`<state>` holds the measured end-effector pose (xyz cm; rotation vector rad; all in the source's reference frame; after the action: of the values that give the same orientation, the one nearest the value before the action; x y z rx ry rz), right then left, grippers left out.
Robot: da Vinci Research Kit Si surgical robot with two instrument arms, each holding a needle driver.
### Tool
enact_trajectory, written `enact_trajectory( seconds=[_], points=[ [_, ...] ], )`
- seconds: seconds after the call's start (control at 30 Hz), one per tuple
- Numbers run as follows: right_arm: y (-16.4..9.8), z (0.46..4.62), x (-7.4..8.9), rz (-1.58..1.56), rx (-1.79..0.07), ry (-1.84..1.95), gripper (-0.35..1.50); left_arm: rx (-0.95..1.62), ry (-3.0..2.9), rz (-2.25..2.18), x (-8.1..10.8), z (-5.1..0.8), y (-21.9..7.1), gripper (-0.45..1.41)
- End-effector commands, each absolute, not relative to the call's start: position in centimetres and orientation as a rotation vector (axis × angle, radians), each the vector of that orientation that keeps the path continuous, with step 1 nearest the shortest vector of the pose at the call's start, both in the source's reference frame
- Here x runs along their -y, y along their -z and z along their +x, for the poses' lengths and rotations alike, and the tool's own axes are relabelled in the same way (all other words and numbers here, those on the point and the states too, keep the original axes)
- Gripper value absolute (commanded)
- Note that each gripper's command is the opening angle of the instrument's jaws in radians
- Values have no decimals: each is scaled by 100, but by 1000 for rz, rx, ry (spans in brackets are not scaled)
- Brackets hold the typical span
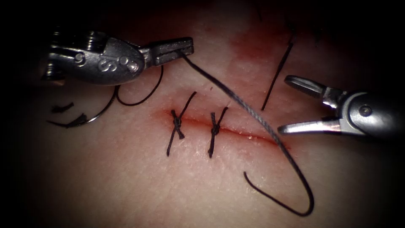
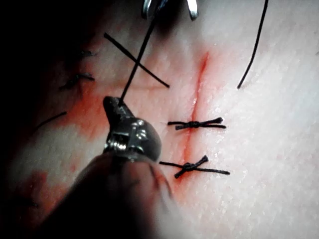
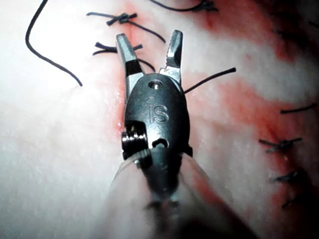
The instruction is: Wound Closure
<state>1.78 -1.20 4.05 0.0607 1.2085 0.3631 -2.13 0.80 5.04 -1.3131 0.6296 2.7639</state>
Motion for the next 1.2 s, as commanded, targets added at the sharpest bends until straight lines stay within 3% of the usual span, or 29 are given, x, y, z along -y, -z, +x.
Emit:
enact_trajectory(
  seconds=[0.03,0.1,0.13,0.57,1.2],
  points=[
    [-411,196,127,67,-1219,-360,72,-628,-2748,-1310,-78,-223,-515,-45],
    [-411,203,132,70,-1229,-350,22,-622,-2721,-1291,-76,-231,-525,-45],
    [-409,207,135,72,-1235,-344,-35,-626,-2710,-1277,-75,-235,-530,-45],
    [-392,247,144,87,-1322,-432,-35,-675,-2664,-1141,-60,-270,-572,-45],
    [-371,238,109,-280,-1283,-765,-35,-786,-2720,-1045,18,-267,-557,-45]
  ],
)
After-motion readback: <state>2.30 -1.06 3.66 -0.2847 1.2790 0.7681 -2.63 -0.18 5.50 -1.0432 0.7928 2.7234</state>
